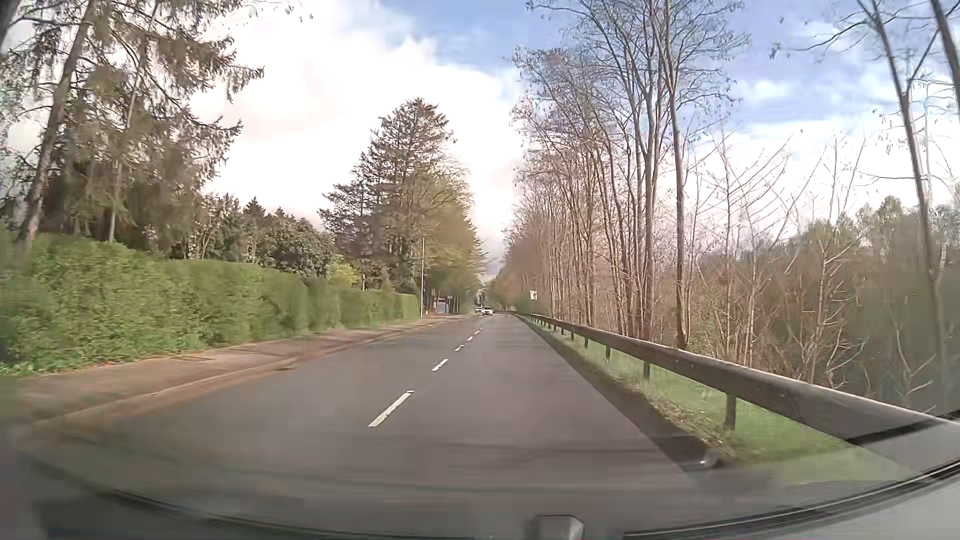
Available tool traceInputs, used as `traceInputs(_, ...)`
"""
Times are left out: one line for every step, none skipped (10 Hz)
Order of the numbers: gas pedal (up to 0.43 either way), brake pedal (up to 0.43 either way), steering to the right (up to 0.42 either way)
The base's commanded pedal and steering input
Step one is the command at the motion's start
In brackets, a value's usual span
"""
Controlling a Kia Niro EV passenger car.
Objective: Follow the waypoints while adhering to traffic rules and regulations
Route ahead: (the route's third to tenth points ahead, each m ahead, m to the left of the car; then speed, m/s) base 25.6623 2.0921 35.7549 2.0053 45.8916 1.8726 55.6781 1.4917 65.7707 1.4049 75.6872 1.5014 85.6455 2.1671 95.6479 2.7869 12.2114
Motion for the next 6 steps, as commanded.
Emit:
traceInputs(0.047,0.000,0.002)
traceInputs(0.047,0.000,0.002)
traceInputs(0.047,0.000,0.002)
traceInputs(0.047,0.000,0.001)
traceInputs(0.047,0.000,0.001)
traceInputs(0.047,0.000,0.001)
